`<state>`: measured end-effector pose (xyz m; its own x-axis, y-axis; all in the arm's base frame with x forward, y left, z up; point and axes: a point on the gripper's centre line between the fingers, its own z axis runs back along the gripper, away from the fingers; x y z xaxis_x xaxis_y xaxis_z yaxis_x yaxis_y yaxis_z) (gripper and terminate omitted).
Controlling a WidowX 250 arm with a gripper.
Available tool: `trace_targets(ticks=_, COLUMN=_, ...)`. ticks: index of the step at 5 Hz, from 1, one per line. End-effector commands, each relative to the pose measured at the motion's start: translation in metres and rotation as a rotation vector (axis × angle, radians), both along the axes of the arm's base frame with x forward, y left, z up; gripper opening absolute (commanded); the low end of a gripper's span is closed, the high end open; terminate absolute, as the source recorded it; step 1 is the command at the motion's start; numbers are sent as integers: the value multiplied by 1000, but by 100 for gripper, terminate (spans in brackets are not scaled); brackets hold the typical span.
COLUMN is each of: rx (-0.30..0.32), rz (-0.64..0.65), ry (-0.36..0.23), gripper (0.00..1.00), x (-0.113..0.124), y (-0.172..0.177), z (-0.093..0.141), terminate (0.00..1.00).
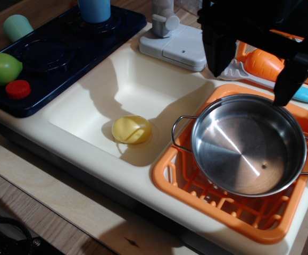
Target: Put pan from drying rack into sink
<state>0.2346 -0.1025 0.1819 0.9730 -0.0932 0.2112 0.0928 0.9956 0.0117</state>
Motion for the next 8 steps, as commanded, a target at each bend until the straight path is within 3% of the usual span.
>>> trace_targets(ticks=1, rx=0, rz=0, ry=0, gripper=100, x=0, y=0, z=0, terminate=0)
trace_targets(ticks=2, rx=55, rz=-183, ry=-20, gripper=100, x=2, y=-5, z=3, terminate=0)
trace_targets(ticks=3, rx=117, rz=-397, ry=-119, gripper=100, x=7, y=-10, z=1, terminate=0)
trace_targets(ticks=4, rx=168, rz=-574, ry=-134, gripper=100, x=14, y=-15, z=0, terminate=0)
trace_targets(ticks=5, rx=193, rz=-758, ry=-131, gripper=100, x=20, y=-12, z=-8, terminate=0)
trace_targets(ticks=6, rx=179, rz=-867, ry=-106, gripper=100, x=27, y=1, z=-18, terminate=0)
trace_targets(ticks=7, rx=161, rz=-942, ry=-56, gripper=100, x=35, y=9, z=-27, terminate=0)
trace_targets(ticks=8, rx=166, rz=-976, ry=-85, gripper=100, x=33, y=12, z=-45, terminate=0)
